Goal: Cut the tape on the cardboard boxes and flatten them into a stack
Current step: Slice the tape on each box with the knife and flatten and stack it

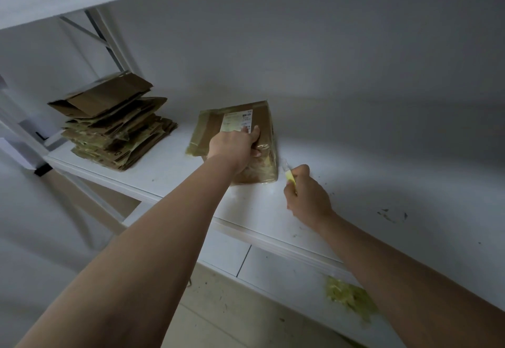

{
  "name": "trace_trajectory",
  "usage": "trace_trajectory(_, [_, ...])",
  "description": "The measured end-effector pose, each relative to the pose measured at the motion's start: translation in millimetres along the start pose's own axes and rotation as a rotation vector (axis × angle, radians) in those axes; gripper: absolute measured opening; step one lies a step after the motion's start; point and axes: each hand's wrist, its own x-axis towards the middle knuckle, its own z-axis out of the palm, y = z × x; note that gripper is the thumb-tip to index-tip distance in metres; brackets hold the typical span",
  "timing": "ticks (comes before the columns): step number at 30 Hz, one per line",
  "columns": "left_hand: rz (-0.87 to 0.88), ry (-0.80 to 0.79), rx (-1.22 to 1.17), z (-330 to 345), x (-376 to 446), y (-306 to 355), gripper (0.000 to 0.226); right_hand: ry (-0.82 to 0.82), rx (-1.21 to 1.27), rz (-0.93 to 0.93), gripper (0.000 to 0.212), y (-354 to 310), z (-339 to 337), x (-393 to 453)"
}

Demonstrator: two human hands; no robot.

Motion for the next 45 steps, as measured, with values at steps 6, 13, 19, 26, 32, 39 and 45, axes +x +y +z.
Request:
trace_trajectory(6, [0.01, 0.005, -0.015, 6.1, 0.7, -3.0, 0.059, 0.064, -0.095, -0.115, 0.017, -4.6, -0.3, 6.0])
trace_trajectory(13, [0.034, 0.014, -0.012, 7.1, 2.0, -5.5, 0.062, 0.1, -0.181, -0.163, 0.019, -1.7, 0.5, 10.1])
trace_trajectory(19, [0.068, 0.017, -0.003, 5.6, 1.2, -7.7, 0.066, 0.125, -0.348, -0.206, 0.022, -2.6, 6.6, 16.7])
trace_trajectory(26, [0.068, 0.015, 0.03, 6.6, 2.6, -5.3, 0.077, -0.002, -0.511, -0.186, 0.034, 3.6, 8.7, 14.4])
trace_trajectory(32, [-0.179, 0.071, -0.166, -10.8, -7.3, 24.9, 0.076, -0.084, -0.558, -0.182, 0.03, 0.0, 6.3, 8.3])
trace_trajectory(39, [-0.217, 0.057, -0.233, -7.3, -6.8, 35.0, 0.06, -0.046, -0.424, -0.168, 0.019, 9.2, 0.6, 6.6])
trace_trajectory(45, [-0.055, -0.039, -0.405, -0.6, -31.2, -17.9, 0.071, 0.084, -0.153, -0.067, 0.02, 19.5, -1.0, 4.8])
